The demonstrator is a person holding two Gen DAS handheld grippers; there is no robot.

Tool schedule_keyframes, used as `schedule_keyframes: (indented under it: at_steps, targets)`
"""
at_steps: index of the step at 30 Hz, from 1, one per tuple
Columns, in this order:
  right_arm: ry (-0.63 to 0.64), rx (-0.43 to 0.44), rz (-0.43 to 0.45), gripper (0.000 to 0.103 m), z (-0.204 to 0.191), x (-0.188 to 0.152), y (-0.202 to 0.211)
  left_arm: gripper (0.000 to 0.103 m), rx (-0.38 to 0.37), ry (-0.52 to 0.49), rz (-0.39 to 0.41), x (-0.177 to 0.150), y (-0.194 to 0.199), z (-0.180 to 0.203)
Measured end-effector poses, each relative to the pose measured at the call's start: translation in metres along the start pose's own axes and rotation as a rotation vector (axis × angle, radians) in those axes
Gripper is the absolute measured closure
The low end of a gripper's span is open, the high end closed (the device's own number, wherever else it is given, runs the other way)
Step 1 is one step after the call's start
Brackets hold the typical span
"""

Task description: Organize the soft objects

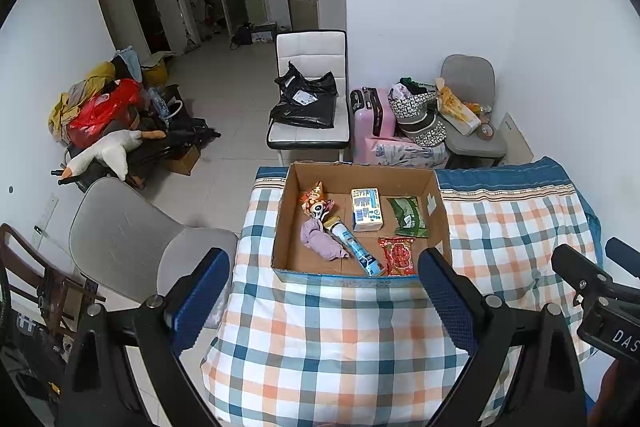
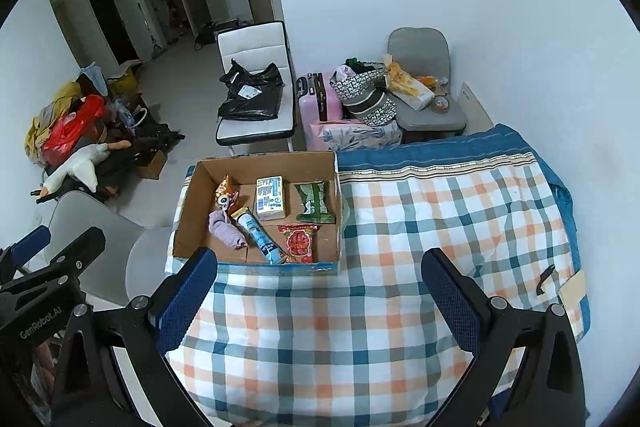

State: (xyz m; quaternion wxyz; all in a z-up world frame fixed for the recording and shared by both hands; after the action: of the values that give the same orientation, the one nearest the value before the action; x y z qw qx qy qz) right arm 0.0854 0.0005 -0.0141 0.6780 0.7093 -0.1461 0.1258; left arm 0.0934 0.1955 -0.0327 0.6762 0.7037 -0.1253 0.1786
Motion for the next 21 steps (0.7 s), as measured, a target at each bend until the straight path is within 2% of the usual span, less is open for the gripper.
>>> schedule_keyframes:
  at_steps: [21]
  targets:
    - [-0.01, -0.012, 0.002, 0.0, 0.0025, 0.0008, 0.0008, 0.006, -0.004, 0.01, -0.004, -0.0053, 0.0006, -0.0003]
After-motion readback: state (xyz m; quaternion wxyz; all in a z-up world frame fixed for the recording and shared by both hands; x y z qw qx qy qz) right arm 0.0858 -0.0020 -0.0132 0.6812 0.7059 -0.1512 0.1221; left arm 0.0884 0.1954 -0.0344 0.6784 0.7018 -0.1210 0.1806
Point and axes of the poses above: each gripper's, at about its wrist camera, not at the fingertips, and y roughly against the way its jaws point, z to its right, x to its top, the point moved 2 cm from there along -y, roughly the way its jaws point, and after that the axes turned 11 degrees about -z, right-handed, at the moved point
